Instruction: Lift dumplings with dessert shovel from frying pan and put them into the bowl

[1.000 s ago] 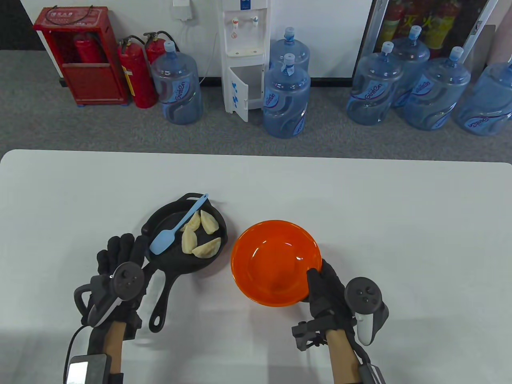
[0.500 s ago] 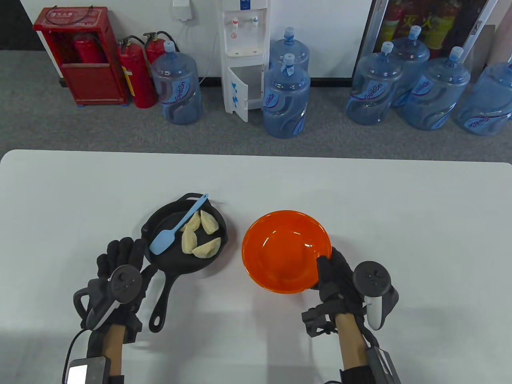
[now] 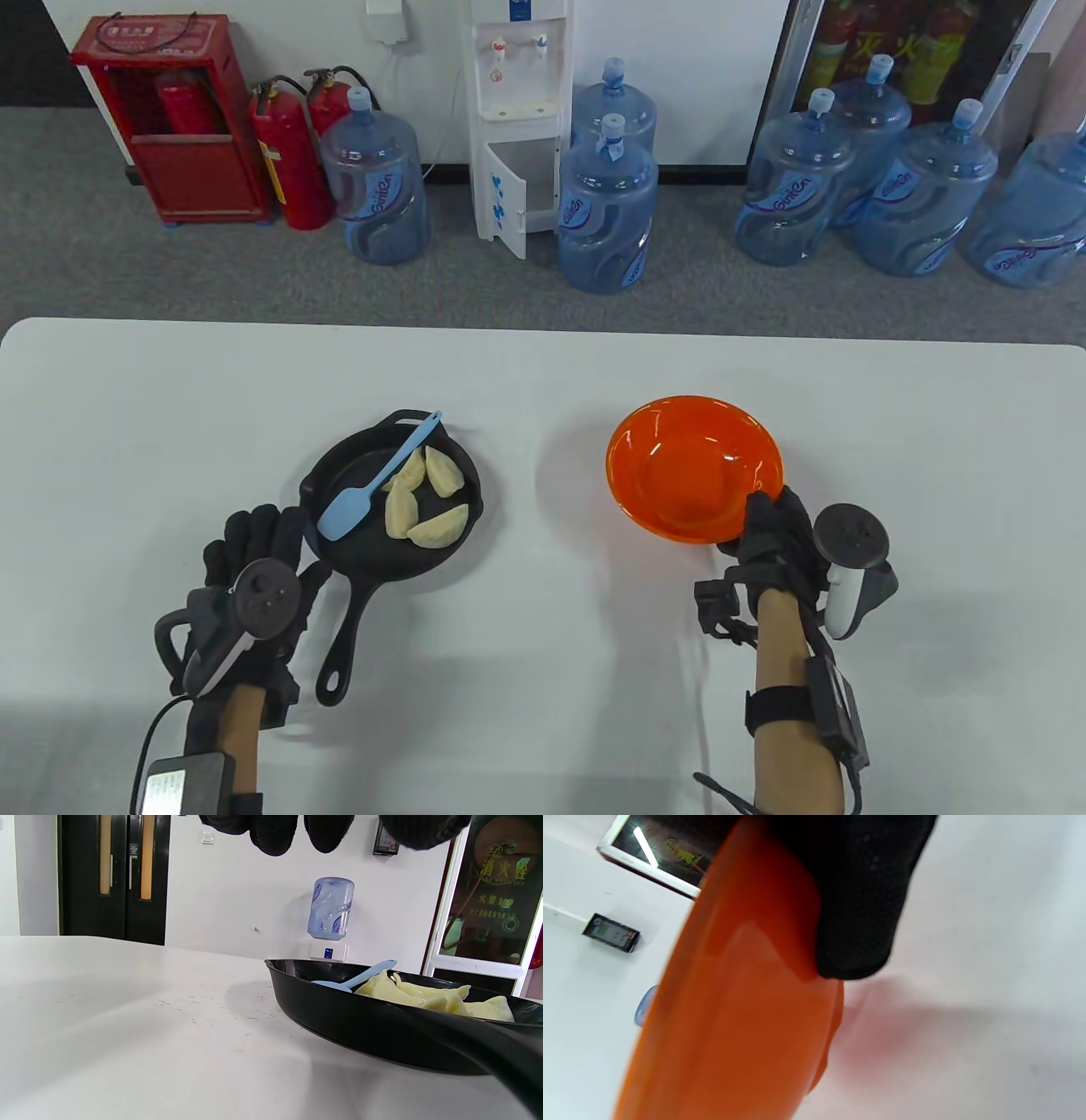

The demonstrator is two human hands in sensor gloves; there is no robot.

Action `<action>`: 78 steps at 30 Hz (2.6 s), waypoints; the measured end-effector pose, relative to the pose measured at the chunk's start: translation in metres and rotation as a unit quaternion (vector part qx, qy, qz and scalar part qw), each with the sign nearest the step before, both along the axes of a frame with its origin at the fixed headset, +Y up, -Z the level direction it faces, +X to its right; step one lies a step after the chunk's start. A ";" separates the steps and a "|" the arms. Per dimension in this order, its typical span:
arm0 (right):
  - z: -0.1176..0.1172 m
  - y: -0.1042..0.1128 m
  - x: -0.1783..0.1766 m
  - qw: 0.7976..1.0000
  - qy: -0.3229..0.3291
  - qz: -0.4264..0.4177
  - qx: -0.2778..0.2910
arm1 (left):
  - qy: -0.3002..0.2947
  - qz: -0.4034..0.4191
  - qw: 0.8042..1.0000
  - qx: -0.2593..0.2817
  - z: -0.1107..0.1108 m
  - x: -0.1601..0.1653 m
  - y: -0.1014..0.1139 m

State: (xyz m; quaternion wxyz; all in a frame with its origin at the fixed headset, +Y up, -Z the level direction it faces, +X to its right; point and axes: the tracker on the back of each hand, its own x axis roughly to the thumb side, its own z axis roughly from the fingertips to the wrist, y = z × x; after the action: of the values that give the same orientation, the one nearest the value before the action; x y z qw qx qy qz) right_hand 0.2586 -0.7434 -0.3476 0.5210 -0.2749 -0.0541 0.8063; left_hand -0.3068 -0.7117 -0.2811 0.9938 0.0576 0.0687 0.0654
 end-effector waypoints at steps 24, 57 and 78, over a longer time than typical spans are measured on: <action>0.005 -0.017 0.024 0.999 -0.019 0.006 -0.036 | -0.001 -0.005 1.000 -0.004 -0.001 0.001 -0.001; 0.075 0.017 -0.117 0.835 0.298 0.460 0.047 | -0.027 -0.018 0.999 -0.026 0.000 0.015 -0.008; 0.079 0.014 -0.109 0.832 0.308 0.459 0.042 | 0.053 -0.038 0.991 -0.115 -0.010 0.033 -0.003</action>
State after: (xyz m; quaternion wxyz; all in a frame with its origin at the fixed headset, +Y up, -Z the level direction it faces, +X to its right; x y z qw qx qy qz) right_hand 0.1501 -0.7292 -0.2687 0.0914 0.0666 -0.0446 0.9926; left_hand -0.2736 -0.7150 -0.2907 0.9906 -0.0516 0.1260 0.0164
